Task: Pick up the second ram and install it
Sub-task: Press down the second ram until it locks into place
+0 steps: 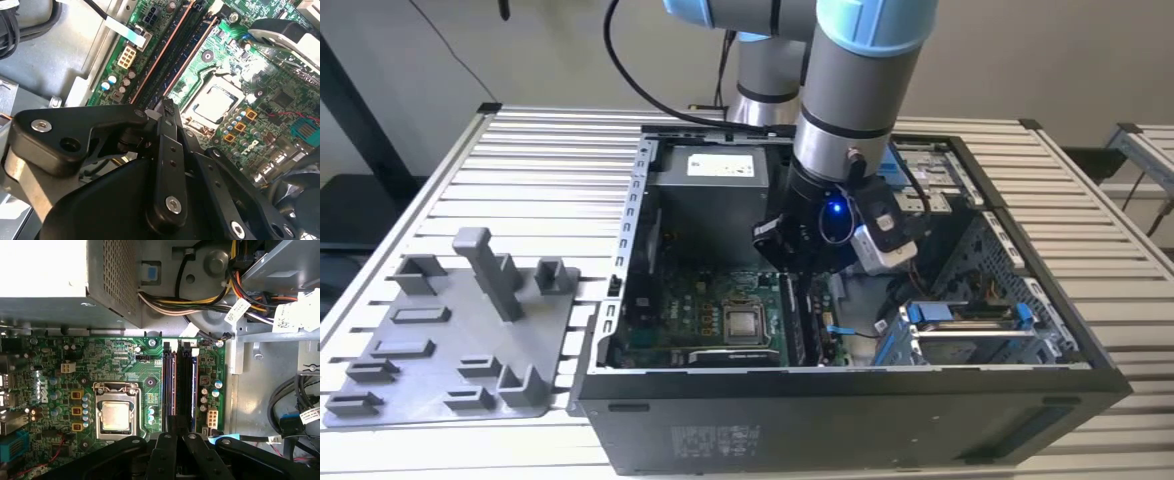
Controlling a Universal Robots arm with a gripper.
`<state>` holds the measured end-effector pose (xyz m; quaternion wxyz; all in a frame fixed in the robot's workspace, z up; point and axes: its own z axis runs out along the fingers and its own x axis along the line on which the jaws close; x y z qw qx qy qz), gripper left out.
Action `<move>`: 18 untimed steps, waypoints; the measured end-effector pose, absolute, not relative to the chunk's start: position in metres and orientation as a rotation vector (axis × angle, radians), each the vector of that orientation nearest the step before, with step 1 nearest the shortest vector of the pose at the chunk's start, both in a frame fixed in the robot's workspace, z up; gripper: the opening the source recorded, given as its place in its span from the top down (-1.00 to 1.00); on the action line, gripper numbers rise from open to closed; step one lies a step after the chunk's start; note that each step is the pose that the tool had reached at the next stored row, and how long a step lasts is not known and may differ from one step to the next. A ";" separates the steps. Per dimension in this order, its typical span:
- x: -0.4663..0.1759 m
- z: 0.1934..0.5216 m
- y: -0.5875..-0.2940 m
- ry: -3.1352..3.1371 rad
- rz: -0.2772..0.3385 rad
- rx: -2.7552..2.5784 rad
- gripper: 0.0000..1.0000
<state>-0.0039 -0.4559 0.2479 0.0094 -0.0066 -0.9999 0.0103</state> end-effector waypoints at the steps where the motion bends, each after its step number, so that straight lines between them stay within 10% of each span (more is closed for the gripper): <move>1: -0.004 0.248 -0.456 -3.122 0.033 -0.020 0.79; 18: -0.004 0.247 -0.456 -3.098 0.036 0.410 0.79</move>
